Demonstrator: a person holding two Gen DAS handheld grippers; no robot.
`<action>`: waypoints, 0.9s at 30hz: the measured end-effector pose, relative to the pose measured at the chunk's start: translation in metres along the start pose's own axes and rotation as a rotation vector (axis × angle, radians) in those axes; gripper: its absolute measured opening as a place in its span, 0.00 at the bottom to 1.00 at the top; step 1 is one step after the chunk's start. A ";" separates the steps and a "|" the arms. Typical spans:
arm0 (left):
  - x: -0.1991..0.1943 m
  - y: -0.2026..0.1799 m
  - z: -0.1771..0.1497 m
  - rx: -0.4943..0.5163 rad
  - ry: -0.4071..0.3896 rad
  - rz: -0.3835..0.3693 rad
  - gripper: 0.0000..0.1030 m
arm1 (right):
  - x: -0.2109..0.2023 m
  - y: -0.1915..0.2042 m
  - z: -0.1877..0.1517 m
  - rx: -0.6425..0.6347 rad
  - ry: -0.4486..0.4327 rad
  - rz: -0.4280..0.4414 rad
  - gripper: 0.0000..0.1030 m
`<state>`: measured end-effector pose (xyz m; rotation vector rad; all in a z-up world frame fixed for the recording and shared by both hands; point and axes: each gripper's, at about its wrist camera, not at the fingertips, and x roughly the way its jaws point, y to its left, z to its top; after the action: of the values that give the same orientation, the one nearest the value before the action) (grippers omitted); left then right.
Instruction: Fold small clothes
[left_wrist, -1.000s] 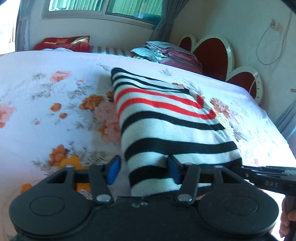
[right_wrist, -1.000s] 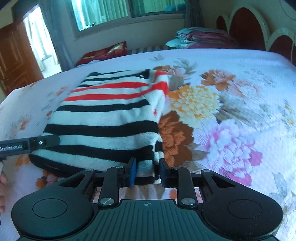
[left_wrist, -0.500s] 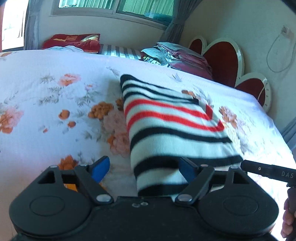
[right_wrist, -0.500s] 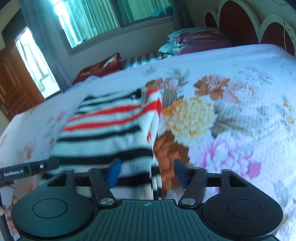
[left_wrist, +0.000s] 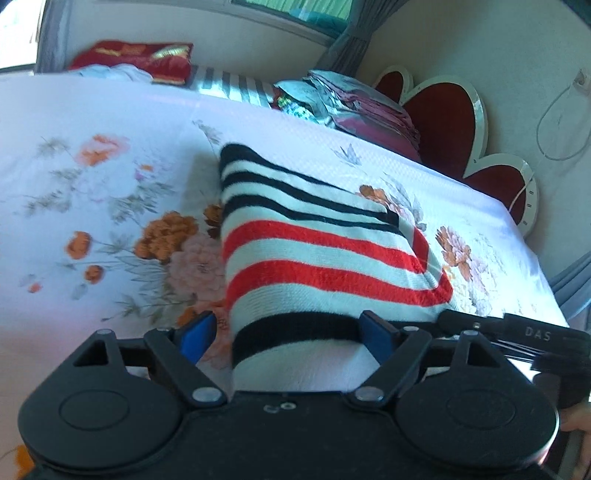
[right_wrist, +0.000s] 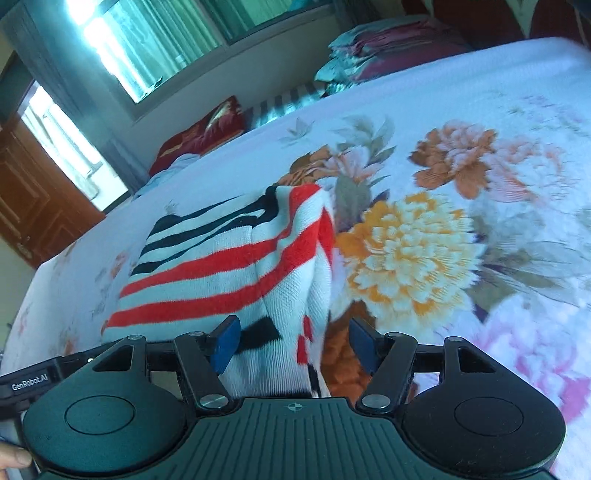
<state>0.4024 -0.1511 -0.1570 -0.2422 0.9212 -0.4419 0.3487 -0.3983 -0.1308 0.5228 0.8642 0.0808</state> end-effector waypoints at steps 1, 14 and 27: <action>0.005 0.001 0.001 -0.009 0.008 -0.015 0.82 | 0.005 -0.002 0.002 0.001 0.005 0.005 0.62; 0.026 0.009 0.006 -0.062 0.069 -0.102 0.70 | 0.033 -0.019 0.009 0.054 0.054 0.174 0.41; -0.001 -0.014 0.009 0.052 0.003 -0.053 0.46 | 0.005 0.016 0.006 0.032 -0.032 0.155 0.31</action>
<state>0.4056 -0.1629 -0.1452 -0.2190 0.9062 -0.5150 0.3586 -0.3850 -0.1234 0.6186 0.7936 0.1997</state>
